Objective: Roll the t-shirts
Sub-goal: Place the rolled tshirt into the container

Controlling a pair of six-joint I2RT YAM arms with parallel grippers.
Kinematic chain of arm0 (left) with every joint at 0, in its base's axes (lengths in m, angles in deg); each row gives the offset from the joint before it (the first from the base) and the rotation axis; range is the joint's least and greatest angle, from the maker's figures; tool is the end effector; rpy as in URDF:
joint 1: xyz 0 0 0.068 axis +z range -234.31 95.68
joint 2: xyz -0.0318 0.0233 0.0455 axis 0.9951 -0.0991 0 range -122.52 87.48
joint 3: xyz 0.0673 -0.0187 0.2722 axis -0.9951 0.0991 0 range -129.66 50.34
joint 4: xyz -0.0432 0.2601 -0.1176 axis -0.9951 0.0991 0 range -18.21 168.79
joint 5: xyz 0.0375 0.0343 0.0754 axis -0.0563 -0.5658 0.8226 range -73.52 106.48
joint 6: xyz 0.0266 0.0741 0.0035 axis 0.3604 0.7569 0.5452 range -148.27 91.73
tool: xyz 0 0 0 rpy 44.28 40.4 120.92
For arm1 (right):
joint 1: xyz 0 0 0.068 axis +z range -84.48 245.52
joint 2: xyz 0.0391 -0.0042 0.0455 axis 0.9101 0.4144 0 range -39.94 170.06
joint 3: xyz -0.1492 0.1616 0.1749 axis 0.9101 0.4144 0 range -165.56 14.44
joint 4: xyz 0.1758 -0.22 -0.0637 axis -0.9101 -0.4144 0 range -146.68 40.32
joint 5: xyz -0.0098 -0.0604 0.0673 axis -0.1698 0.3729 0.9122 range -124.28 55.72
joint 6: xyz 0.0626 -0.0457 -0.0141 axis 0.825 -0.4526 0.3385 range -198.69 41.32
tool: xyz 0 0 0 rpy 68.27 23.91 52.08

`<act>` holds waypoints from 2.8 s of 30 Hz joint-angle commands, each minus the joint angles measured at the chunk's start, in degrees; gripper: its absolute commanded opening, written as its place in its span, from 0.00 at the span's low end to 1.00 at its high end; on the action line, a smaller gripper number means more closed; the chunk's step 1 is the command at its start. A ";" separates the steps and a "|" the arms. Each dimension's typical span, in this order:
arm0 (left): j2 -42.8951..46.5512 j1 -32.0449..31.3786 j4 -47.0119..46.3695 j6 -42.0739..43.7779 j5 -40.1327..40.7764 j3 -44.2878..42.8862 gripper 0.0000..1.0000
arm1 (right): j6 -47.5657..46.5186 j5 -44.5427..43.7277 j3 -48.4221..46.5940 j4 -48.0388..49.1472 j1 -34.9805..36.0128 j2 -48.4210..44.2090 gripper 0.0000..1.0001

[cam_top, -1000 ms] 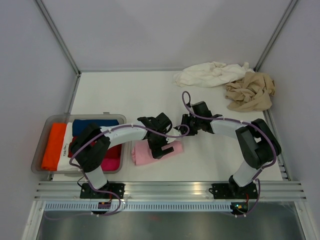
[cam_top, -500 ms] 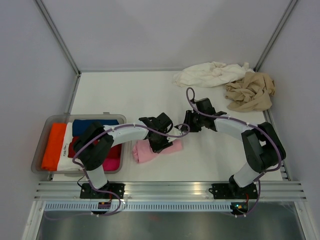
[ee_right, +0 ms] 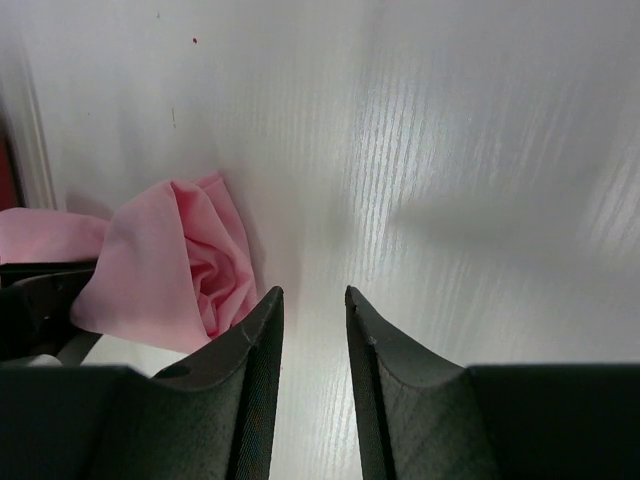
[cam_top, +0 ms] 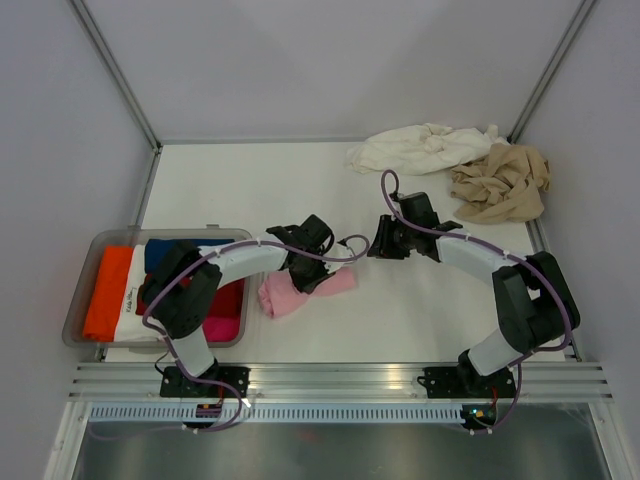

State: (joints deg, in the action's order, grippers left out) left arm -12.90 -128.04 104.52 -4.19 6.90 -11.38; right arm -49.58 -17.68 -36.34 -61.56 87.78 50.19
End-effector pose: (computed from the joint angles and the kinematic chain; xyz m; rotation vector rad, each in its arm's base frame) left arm 0.2563 -0.2606 0.1239 1.6128 2.3302 -0.3133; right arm 0.3235 0.1532 0.1506 0.0215 2.5620 0.7267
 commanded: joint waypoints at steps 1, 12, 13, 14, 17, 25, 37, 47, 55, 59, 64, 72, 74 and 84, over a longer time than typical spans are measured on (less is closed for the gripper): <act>3.43 1.36 0.76 8.43 1.94 1.51 0.02 | -0.62 -1.13 0.25 0.36 -0.46 -2.32 0.37; 1.76 11.20 7.35 -3.06 -4.12 -9.12 0.02 | -0.80 -1.22 1.30 1.07 -1.16 -2.33 0.37; 2.03 11.29 7.35 -3.42 -4.30 -9.47 0.02 | -0.89 -1.13 1.22 0.98 -1.25 -2.24 0.37; 2.38 11.29 7.26 -4.29 -4.65 -9.83 0.02 | -0.98 -1.13 1.13 0.98 -1.17 -2.06 0.37; 2.91 11.38 7.26 -6.57 -4.30 -13.07 0.02 | -1.15 -0.87 0.78 1.07 -1.43 -1.53 0.37; 3.69 18.48 11.12 -12.56 -3.08 -26.25 0.02 | -1.15 -0.17 -0.19 2.30 -1.78 0.57 0.37; 24.59 41.66 15.52 -8.79 10.80 -18.82 0.02 | -2.29 2.38 -9.67 2.65 -1.78 8.92 0.37; 32.87 69.02 14.57 -1.85 11.43 -4.66 0.02 | -2.82 2.91 -13.64 -0.07 -1.70 11.65 0.37; 33.49 78.70 5.33 7.82 12.83 7.74 0.02 | -3.61 2.47 -14.17 -2.62 -1.78 11.48 0.37; 32.09 79.58 2.87 10.03 14.15 8.80 0.02 | -3.88 2.30 -14.17 -3.32 -1.69 11.04 0.37; 31.21 81.34 0.67 14.23 13.19 9.24 0.02 | -3.88 1.77 -13.38 -3.50 -1.69 10.24 0.38; 27.26 81.96 3.12 16.45 6.61 12.14 0.09 | -3.61 1.51 -12.32 -3.68 -1.52 9.10 0.38; 26.55 82.22 4.61 15.48 6.16 12.32 0.30 | -3.79 1.24 -12.06 -3.77 -1.43 8.66 0.38; 30.32 86.88 11.72 9.15 10.64 9.68 0.81 | -4.14 2.73 -12.23 -2.27 -1.43 9.71 0.39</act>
State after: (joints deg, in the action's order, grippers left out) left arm 14.40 -42.05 109.72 8.49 16.45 0.38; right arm -53.06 -15.91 -48.30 -65.10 86.29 61.16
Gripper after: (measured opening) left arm 0.804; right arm 0.386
